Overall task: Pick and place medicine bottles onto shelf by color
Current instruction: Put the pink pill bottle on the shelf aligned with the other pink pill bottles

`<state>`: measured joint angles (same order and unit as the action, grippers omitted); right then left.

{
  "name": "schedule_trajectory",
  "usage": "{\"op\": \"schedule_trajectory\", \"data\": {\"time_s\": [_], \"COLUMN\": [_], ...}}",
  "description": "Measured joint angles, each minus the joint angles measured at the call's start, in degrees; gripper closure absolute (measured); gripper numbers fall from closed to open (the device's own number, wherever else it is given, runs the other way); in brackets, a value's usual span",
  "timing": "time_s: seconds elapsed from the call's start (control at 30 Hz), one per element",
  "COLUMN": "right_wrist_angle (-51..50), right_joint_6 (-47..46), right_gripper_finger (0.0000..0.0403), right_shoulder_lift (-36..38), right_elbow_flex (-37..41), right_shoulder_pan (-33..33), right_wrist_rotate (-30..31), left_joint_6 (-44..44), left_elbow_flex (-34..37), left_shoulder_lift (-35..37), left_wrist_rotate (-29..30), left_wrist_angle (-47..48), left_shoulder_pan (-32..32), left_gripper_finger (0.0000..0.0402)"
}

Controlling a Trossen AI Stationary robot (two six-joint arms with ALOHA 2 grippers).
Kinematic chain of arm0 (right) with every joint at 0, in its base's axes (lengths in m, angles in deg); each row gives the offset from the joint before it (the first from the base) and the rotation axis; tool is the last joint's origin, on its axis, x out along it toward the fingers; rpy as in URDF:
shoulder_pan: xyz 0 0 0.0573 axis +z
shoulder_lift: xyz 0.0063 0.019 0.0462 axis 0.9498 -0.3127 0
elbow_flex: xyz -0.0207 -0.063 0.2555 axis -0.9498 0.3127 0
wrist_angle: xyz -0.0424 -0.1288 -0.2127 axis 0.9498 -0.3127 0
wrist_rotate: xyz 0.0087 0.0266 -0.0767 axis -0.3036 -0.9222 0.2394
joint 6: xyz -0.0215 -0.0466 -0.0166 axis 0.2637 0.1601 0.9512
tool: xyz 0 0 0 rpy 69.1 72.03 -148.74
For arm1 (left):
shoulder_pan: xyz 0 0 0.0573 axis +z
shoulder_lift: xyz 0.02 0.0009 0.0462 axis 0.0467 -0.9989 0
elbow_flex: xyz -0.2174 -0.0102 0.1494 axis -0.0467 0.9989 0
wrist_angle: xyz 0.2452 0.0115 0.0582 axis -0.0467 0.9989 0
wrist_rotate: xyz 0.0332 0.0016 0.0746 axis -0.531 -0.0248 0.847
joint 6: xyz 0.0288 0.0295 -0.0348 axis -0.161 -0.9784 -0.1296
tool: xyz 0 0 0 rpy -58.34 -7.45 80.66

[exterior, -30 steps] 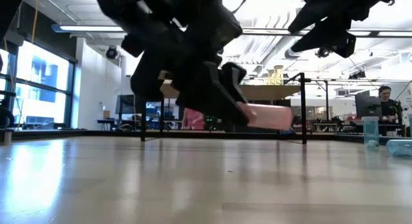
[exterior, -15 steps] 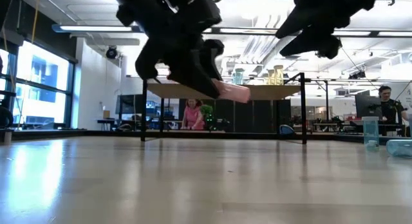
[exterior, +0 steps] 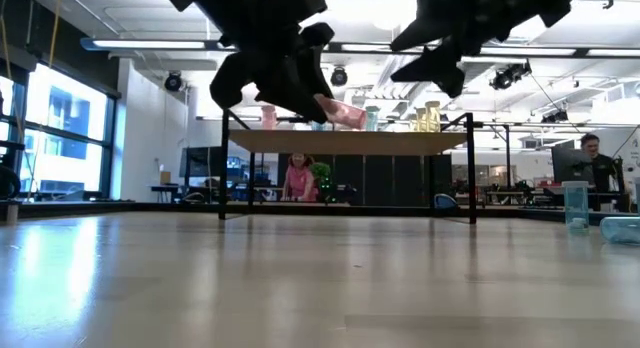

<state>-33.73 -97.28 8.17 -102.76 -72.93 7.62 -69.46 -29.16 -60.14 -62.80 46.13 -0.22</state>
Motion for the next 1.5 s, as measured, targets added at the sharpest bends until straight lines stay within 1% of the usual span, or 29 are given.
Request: {"op": "schedule_trajectory", "data": {"time_s": [0.1, 0.2, 0.33, 0.5, 0.67, 0.83, 0.97, 1.17, 1.5], "right_wrist_angle": [0.03, 0.48, 1.61, 6.07, 8.78, 13.22, 15.2, 17.23, 20.01], "right_joint_6": [0.49, 0.49, 0.1, 0.03, -1.8, -3.2, -3.81, -4.5, -5.61], "right_gripper_finger": [0.019, 0.019, 0.019, 0.019, 0.019, 0.019, 0.019, 0.019, 0.0191], "right_shoulder_lift": [-0.77, -2.27, -5.2, -8.91, -11.94, -15.68, -17.81, -18.75, -21.27], "right_elbow_flex": [0.0, -0.02, -0.02, -0.02, -0.02, -0.02, -0.02, -0.02, -0.02], "right_shoulder_pan": [-3.16, -4.95, -5.74, -5.74, -5.7, -5.23, -4.8, -4.82, -4.8], "right_wrist_rotate": [-4.51, -8.19, -13.06, -16.07, -17.14, -22.51, -23.21, -23.36, -23.34], "left_joint_6": [-3.45, -8.09, -13.54, -19.34, -20.82, -21.7, -22.29, -24.19, -24.3], "left_elbow_flex": [0.0, 0.0, 0.0, 0.0, 0.0, 0.0, 0.0, 0.0, 0.0], "left_shoulder_lift": [0.0, 0.0, 0.0, 0.0, -0.02, -0.07, -0.07, -0.09, -0.11], "left_wrist_rotate": [1.19, 1.24, 1.19, 1.24, 2.68, 4.06, 5.56, 5.61, 5.74], "left_wrist_angle": [-0.35, -0.74, -1.98, -4.08, -5.01, -4.89, -4.98, -5.01, -6.51], "left_shoulder_pan": [-0.04, -0.36, -1.16, -2.42, -3.52, -4.16, -4.6, -4.83, -4.83], "left_gripper_finger": [0.0287, 0.0287, 0.0287, 0.0287, 0.0287, 0.0287, 0.0287, 0.0287, 0.0287]}}
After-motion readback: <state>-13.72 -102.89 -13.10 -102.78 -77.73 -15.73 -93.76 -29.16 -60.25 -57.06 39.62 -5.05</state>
